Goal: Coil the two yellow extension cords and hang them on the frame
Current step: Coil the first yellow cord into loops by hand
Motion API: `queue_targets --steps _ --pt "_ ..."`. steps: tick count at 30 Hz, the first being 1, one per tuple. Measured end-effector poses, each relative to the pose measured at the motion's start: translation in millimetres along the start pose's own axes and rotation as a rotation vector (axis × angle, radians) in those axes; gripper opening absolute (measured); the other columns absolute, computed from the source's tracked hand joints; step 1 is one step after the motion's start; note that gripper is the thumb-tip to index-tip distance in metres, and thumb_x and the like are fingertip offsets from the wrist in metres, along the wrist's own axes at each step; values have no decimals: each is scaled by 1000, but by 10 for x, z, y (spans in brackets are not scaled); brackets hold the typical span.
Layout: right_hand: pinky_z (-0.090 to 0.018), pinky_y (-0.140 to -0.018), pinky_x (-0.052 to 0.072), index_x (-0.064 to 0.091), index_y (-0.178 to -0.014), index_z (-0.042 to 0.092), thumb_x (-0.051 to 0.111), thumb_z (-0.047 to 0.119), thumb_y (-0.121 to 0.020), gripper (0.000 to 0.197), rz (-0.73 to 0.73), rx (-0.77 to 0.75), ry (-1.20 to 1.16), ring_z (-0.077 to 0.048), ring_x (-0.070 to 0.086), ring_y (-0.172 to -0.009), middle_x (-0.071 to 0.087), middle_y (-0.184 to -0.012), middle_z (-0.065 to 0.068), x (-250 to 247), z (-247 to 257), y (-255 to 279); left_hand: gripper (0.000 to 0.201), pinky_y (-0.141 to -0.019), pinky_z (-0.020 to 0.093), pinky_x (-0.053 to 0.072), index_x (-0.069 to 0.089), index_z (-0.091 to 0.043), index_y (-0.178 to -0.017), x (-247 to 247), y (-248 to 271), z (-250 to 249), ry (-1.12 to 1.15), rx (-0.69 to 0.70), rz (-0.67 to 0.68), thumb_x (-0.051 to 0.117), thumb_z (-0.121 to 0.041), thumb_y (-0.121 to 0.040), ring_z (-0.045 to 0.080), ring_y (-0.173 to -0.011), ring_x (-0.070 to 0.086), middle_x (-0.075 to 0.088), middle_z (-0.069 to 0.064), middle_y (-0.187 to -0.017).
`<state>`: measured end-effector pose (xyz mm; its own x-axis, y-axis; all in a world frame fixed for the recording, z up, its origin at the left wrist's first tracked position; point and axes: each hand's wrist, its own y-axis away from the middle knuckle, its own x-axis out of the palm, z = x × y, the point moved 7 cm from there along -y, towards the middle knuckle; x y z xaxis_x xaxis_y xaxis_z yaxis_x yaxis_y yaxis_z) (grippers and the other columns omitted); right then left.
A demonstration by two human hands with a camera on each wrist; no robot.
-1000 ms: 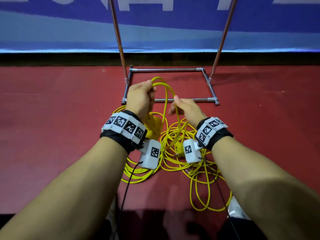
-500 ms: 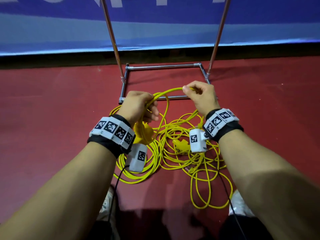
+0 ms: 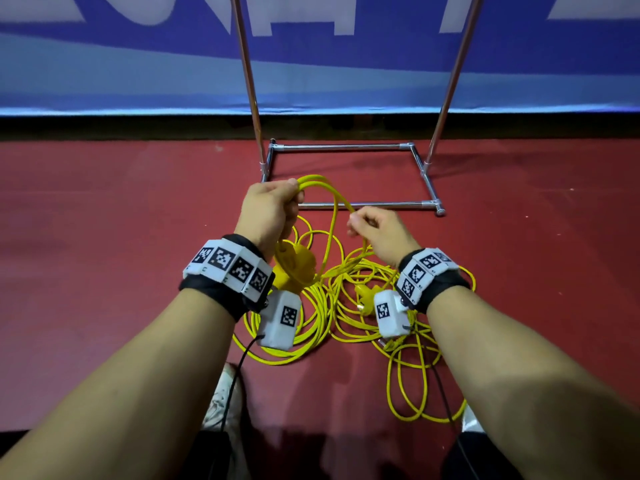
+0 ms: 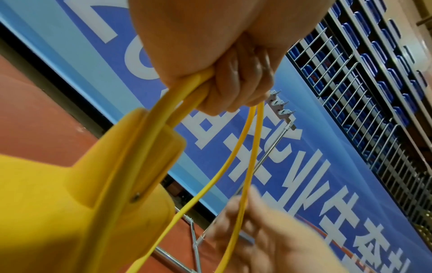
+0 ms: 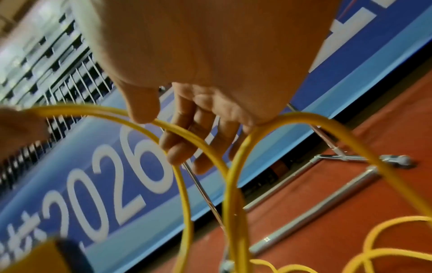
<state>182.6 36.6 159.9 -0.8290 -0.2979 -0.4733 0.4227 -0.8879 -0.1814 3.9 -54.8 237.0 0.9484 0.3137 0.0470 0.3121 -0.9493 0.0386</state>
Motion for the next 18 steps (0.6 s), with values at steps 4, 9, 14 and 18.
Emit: queue_targets --steps 4,9,14,18 --pt "-38 -69 48 66 -79 17 53 43 -99 36 63 131 194 -21 54 -62 68 -74 -8 63 -259 234 37 -40 16 11 51 -11 -68 -124 20 -35 52 24 -51 43 -15 -104 4 -37 20 31 -11 -43" --pt "-42 -76 50 62 -91 18 53 27 -100 16 52 162 209 -32 63 -81 70 -85 0 70 -393 285 37 -40 13 11 50 -10 -71 -165 58 -123 129 82 -59 39 -16 -106 3 -35 19 30 -10 -41" --pt "-34 -61 45 66 -86 23 47 28 -103 26 -356 99 -131 -7 47 -55 54 -57 14 -344 -228 113 36 -42 15 11 50 -11 -71 -165 101 -212 77 123 -47 38 -14 -105 7 -37 19 30 -8 -41" --pt "-28 -57 30 74 -93 23 46 31 -101 30 -567 11 -243 -8 32 -60 39 -56 19 -790 80 -3 33 -40 15 15 54 -8 -71 -218 101 -185 34 92 -73 41 -12 -101 11 -35 25 39 -1 -41"
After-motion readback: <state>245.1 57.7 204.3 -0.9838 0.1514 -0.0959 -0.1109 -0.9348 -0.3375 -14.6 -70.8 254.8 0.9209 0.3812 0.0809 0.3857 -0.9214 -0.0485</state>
